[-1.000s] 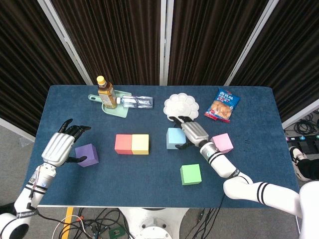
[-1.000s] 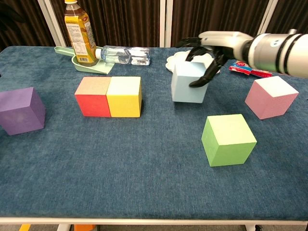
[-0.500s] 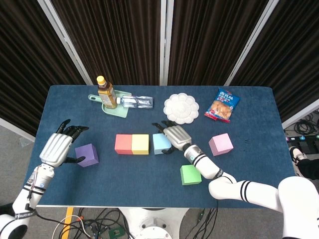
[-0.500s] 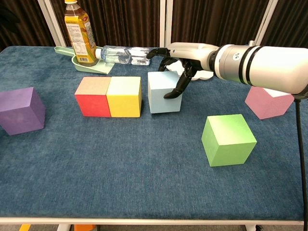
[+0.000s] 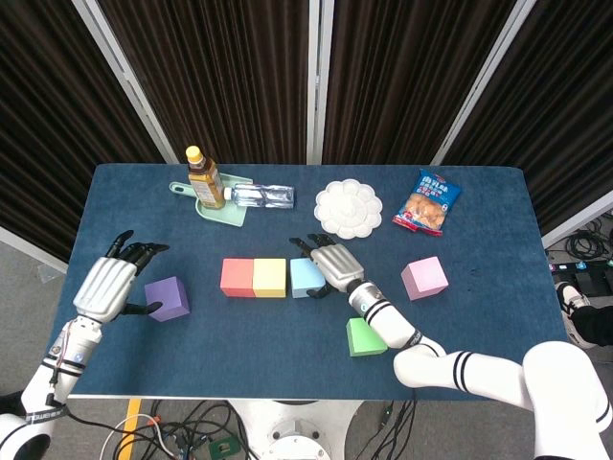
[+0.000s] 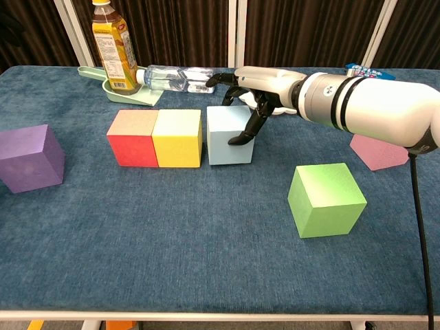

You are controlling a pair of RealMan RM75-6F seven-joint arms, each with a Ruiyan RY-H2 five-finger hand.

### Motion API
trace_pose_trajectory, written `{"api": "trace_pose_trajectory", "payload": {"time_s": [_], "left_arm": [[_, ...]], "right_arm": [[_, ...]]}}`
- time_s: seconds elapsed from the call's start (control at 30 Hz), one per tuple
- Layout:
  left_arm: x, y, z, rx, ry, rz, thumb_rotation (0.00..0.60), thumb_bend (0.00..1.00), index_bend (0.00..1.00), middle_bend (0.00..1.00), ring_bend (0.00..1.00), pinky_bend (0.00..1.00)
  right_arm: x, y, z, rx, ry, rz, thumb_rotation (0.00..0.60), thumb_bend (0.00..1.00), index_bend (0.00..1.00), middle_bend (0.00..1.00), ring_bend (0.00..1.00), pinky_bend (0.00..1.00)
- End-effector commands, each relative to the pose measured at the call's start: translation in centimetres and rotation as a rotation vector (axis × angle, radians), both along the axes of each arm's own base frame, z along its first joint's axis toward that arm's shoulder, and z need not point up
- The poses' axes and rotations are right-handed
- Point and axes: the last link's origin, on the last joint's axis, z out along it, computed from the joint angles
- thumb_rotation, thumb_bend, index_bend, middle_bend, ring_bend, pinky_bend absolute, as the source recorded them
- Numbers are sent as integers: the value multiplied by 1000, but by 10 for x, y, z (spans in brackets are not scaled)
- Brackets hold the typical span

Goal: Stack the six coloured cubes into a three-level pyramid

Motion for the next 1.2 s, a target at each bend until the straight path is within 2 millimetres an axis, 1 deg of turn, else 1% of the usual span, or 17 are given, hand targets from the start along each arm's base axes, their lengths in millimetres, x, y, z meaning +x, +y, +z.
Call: {"api": "trace_pose_trajectory", "payload": {"time_s": [0.03,0.43,0.87,1.2], "left_arm": [[-1,0,0,1,-1,0,600,0,174,208,204,46],[-3,-1,1,-2,-4,2,600,0,174,208,204,45],[-4,-1,1,-1,-8,1,600,0,174,208,204,46],[-5,-1,1,1,-13,0,600,0,174,208,203,46]], "right_arm": [[2,0,-1,1,-6,-2,600,151,0,351,0,0],[4,-2,-6,-12,-3,-9,600,151,0,350,0,0],[9,1,-11,-18,6,-17,600,151,0,346,0,0],[11,3,-14,-15,8,-22,600,148,0,326,0,0]]}}
